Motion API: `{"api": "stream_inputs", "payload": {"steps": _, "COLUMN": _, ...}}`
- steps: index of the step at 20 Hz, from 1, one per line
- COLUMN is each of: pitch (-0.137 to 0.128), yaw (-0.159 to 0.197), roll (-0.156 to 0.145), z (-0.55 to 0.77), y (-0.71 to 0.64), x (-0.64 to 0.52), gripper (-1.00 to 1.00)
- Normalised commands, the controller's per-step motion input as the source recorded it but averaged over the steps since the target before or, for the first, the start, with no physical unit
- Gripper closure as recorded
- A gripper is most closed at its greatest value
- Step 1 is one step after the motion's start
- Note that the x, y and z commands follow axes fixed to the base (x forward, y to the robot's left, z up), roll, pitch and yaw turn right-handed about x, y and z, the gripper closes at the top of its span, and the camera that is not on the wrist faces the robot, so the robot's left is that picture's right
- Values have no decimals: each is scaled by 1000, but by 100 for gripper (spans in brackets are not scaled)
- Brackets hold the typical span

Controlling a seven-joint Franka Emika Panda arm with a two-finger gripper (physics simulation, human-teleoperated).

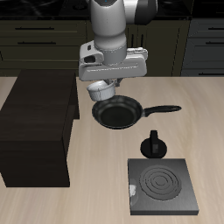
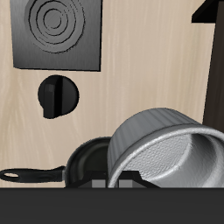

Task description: Place the ramekin on top of the wooden shelf

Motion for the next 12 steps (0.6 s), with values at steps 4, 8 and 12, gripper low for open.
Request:
{"api": "stream_inputs", "payload": {"steps": 4, "pitch": -71, "yaw": 10, "roll": -9, "z": 504, "y": -27, "x": -233, "gripper": 100}}
{"api": "stream_inputs", "payload": {"steps": 8, "pitch": -49, "yaw": -5, "roll": -2, "z": 351, "y": -24, "x": -163, "gripper": 100}}
{"api": "stream_inputs", "payload": {"steps": 12, "pitch": -66, "yaw": 3, "roll": 0, "z": 373, "y": 4, "x": -240, "gripper": 100}}
